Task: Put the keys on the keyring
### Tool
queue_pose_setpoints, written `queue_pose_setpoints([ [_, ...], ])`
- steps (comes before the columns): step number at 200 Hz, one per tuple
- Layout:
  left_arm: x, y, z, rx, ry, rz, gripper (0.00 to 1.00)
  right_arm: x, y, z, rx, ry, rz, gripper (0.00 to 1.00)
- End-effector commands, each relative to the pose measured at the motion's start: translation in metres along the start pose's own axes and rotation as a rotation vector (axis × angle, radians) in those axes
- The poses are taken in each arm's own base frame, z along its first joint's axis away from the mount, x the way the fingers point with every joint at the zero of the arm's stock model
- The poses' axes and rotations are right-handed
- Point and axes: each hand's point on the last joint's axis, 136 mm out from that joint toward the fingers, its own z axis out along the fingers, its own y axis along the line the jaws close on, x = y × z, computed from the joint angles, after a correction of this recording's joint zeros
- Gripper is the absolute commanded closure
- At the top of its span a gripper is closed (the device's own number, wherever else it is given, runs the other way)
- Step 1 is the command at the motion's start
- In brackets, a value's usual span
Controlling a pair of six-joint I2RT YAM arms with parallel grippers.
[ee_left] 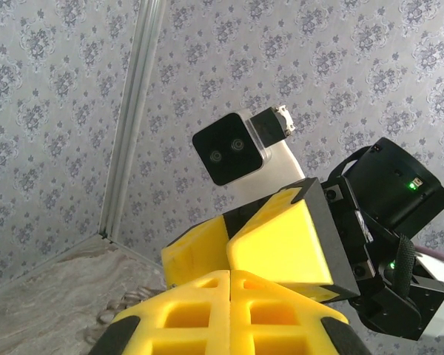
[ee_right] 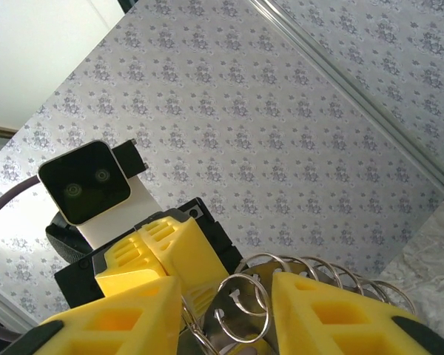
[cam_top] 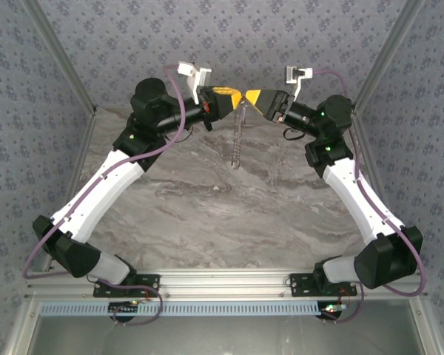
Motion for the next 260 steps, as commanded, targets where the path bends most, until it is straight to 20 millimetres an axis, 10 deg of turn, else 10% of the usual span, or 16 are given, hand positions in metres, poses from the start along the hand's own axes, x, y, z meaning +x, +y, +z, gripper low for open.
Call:
queue_pose_setpoints([
  [1, -0.022, -0.015, -0.006, 0.046, -0.063, 0.038, 1.00, -0.003, 0.027, 0.004, -0.071, 0.013, -0.055, 0.65],
  [125, -0.017, -0.010, -0.003, 0.036, -0.053, 0.034, 1.00, 0.008, 0.038, 0.003, -0.092, 0.034, -0.047, 0.64],
  [180, -0.016, -0.008, -0.003, 0.029, -0.049, 0.031, 1.00, 0.007, 0.033, 0.001, -0.075, 0.028, -0.038, 1.00],
  [201, -0.015, -0.002, -0.005, 0.010, -0.032, 0.024, 1.00, 0.003, 0.027, -0.002, -0.052, 0.018, -0.035, 1.00],
  [260, -0.007, 0.025, -0.038, -0.091, 0.057, 0.007, 0.37, 0.023, 0.001, -0.014, 0.181, 0.159, -0.170, 1.00],
])
